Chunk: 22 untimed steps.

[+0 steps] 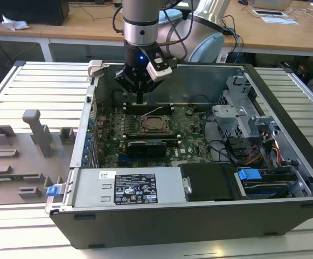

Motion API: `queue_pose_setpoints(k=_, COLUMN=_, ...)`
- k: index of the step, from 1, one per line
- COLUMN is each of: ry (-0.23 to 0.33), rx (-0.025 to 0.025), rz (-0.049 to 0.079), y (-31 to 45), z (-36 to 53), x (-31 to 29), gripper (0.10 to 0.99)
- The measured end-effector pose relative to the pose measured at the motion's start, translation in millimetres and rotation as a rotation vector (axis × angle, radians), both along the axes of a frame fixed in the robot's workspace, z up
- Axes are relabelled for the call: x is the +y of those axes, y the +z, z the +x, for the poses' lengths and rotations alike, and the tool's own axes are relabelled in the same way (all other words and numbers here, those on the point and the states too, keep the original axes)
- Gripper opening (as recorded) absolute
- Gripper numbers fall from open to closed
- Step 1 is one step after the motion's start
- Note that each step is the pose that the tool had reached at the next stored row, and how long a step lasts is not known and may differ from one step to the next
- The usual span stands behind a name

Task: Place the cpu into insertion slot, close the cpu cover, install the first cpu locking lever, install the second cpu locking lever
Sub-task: 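Install the first cpu locking lever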

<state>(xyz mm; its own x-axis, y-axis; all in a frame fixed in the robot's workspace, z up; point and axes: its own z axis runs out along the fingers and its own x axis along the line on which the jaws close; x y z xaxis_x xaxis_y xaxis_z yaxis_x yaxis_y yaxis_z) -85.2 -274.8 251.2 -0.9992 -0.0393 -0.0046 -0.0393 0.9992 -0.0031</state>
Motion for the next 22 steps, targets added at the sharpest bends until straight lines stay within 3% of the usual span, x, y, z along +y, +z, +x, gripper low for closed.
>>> queue_pose_setpoints(k=7, ry=0.0, rx=0.0001, rz=0.003, y=-7.7, z=0.0, x=0.0, gripper=0.106)
queue_pose_setpoints(k=9, ry=0.0, rx=0.0001, rz=0.02, y=-9.9, z=0.0, x=-2.7, gripper=0.106)
queue_pose_setpoints(k=15, ry=0.0, rx=0.0, rz=0.096, y=-13.0, z=0.4, x=-12.3, gripper=0.106)
queue_pose_setpoints(k=16, ry=0.0, rx=0.0002, rz=0.103, y=-13.5, z=1.0, x=-12.8, gripper=0.106)
queue_pose_setpoints(k=22, ry=0.0, rx=0.0036, rz=0.108, y=-19.6, z=11.8, x=-13.4, gripper=0.106)
